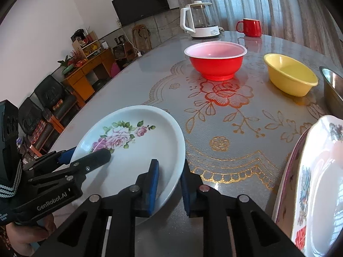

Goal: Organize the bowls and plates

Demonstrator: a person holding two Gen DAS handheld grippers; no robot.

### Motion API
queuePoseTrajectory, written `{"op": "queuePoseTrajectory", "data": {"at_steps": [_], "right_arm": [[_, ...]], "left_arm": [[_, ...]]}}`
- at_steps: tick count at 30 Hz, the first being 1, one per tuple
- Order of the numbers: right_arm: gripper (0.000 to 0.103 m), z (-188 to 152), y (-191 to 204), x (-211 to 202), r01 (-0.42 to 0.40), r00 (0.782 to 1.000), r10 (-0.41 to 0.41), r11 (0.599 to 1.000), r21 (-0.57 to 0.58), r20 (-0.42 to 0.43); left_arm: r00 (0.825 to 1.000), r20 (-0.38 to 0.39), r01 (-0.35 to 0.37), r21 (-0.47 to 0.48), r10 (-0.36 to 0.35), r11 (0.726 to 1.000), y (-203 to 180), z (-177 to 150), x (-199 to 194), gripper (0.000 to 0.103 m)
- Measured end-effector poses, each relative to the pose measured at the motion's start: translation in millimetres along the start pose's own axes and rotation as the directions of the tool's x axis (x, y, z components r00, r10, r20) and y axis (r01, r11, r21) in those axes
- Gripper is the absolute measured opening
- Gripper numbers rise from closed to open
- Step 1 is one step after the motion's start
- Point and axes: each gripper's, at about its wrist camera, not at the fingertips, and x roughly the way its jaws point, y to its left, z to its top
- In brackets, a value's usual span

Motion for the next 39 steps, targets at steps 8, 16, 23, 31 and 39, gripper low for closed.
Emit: {"op": "queuePoseTrajectory", "data": {"at_steps": [8,16,23,31,39], "right_arm": [[0.018,-0.1,-0.4,-0.9,0.007,1.000,-0.007,1.000,0.000,0.005],[0.015,-3.9,-7.5,-7.4,-0.005,1.000,0.004,0.999,0.037,0.020],[0.016,-6.4,-10.0,-12.8,-0.048,0.999,0.047,0.997,0.055,0.010],[0.015,-1.5,-8.2,-26.4,-0.073,0.997,0.071,0.996,0.056,0.030],[0.013,2.0,-8.2,-30.0,-0.061,0.998,0.059,0.997,0.050,0.034]], "left_arm": [[1.000,0.017,0.009,-0.024,-0.008,1.000,2.7,-3.6,-2.6,0.031],[1.000,0.003,0.030,-0.008,-0.030,1.000,-0.8,-7.5,-7.0,0.031],[0.999,-0.007,0.032,-0.004,-0.032,0.999,-1.4,-7.1,-7.5,0.031],[0.998,-0.010,0.069,-0.040,-0.069,0.997,3.0,-7.4,-8.2,0.032],[0.996,-0.019,0.085,-0.024,-0.086,0.996,2.5,-8.1,-9.6,0.032]]}}
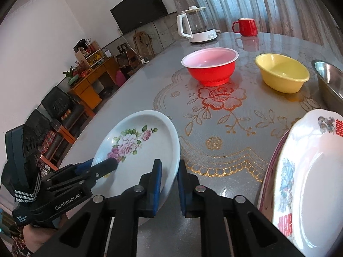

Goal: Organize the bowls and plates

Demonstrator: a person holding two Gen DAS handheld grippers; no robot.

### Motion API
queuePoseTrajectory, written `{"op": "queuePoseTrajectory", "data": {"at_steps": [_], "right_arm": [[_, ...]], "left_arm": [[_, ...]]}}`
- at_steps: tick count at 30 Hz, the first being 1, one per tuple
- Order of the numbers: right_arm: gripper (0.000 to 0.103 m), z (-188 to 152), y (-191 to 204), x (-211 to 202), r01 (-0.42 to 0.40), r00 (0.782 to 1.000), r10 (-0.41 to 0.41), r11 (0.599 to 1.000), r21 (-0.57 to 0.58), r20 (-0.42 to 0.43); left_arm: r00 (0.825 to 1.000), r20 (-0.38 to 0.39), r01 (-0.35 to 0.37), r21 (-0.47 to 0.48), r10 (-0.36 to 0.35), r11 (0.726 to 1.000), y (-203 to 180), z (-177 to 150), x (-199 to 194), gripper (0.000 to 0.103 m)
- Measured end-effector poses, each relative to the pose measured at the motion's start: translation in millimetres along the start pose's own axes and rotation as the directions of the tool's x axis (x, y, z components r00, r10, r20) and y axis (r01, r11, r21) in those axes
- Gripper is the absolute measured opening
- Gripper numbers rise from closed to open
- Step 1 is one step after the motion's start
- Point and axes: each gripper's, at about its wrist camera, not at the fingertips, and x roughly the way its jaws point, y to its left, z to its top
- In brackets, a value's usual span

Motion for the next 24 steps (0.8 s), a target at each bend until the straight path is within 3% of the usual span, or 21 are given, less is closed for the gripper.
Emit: {"op": "queuePoseTrajectory", "data": {"at_steps": [4,24], "right_arm": [[0.012,3.7,-3.0,-5.2,0.012,1.000,-0.012,1.000,0.003,0.019],[0.010,14.0,-16.4,-41.8,0.011,0.997,-0.014,0.999,0.039,0.079]], "left_arm": [[0.999,-0.011,0.038,-0.025,-0.038,0.999,1.2,-0.2,-2.6,0.026],[0.996,0.039,0.083,-0.020,-0.082,0.996,-27.0,9.1,-14.3,0.026]]}}
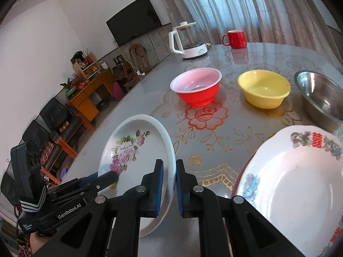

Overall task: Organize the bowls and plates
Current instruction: 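Carry the rose-print plate over the plate stack with the right gripper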

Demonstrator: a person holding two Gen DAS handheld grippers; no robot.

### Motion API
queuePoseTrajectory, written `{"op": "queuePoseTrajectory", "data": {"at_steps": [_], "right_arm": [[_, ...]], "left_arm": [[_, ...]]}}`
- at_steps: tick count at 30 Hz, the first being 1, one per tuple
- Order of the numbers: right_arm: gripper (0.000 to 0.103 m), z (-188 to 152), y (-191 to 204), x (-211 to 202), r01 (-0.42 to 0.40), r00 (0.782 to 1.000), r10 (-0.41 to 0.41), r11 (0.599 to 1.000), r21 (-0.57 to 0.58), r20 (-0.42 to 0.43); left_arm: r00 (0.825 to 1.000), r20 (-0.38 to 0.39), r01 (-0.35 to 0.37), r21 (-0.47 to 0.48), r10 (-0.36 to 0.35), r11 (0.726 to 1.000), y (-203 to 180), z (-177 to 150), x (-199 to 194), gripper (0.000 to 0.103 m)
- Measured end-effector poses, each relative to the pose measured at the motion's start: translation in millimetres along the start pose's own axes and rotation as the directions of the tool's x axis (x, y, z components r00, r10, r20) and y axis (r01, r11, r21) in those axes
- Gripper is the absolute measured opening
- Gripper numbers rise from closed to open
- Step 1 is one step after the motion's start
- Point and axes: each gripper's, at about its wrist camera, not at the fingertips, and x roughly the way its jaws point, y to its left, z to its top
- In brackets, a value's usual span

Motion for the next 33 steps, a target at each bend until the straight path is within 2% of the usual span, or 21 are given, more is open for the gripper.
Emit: {"op": "queuePoseTrajectory", "data": {"at_steps": [18,33], "right_arm": [[0.010,4.4,-36.2,-65.7,0.076,0.995,-0.077,0.997,0.021,0.067],[0.011,-9.8,-80.4,-121.9,0.124,0.983,-0.138,0.986,0.112,0.123]], "left_arm": [[0.994,-0.012,0.105,0.065,-0.104,0.992,-68.6,8.3,7.4,0.026],[0.986,-0.063,0.162,0.163,-0.154,0.973,-132.4,7.2,24.4,0.026]]}}
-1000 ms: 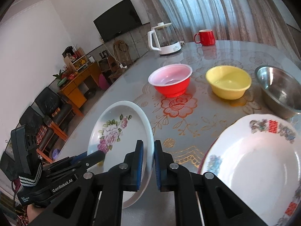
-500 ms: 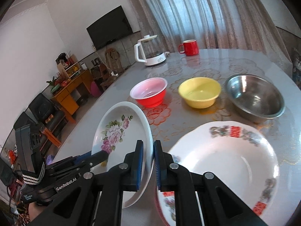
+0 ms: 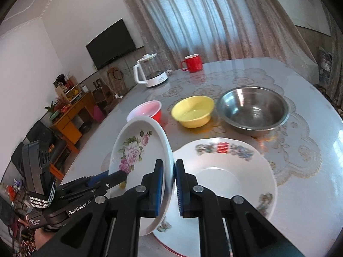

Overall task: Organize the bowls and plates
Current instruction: 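Carry the rose-print plate over the plate stack with the right gripper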

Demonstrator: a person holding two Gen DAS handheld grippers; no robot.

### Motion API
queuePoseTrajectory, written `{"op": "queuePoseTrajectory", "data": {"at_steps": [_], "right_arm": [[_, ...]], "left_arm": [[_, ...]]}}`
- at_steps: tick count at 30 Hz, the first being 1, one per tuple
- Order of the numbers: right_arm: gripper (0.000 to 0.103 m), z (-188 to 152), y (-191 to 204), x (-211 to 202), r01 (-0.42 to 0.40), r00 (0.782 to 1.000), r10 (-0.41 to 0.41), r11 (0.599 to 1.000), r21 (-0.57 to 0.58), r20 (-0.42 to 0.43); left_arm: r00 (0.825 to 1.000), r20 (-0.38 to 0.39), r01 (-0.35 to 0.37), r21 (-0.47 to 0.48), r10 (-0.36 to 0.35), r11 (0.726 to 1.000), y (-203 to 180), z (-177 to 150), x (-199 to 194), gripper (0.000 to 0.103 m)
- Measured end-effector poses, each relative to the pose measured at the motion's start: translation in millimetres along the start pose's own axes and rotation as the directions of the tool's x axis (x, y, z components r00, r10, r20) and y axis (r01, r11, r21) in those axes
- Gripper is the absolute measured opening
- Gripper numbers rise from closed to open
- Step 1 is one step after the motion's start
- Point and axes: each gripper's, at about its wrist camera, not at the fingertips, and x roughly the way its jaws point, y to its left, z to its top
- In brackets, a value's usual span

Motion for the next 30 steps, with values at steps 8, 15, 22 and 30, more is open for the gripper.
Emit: {"op": "queuePoseTrajectory", "data": {"at_steps": [8,15,22,30], "right_arm": [[0.011,-4.9,-32.8,-12.5,0.024,1.000,-0.025,0.998,0.058,0.010],[0.011,-13.5,-59.1,-18.8,0.032,0.999,-0.034,0.992,0.119,0.007],[0.011,-22.8,-75.0,-15.0,0.041,0.999,-0.040,0.988,0.151,-0.011],[0.011,-29.7,-94.3,2.3,0.055,0.997,-0.043,0.976,0.211,-0.060]], "left_arm": [[0.999,-0.039,0.013,0.055,-0.010,0.998,-31.9,2.0,20.8,0.026],[0.997,-0.077,0.025,0.077,-0.019,0.997,-48.4,0.0,38.8,0.026],[0.995,-0.095,0.010,0.099,0.000,0.995,-56.6,0.6,52.6,0.026],[0.995,-0.101,-0.006,0.127,0.019,0.992,-61.3,0.0,58.7,0.026]]}}
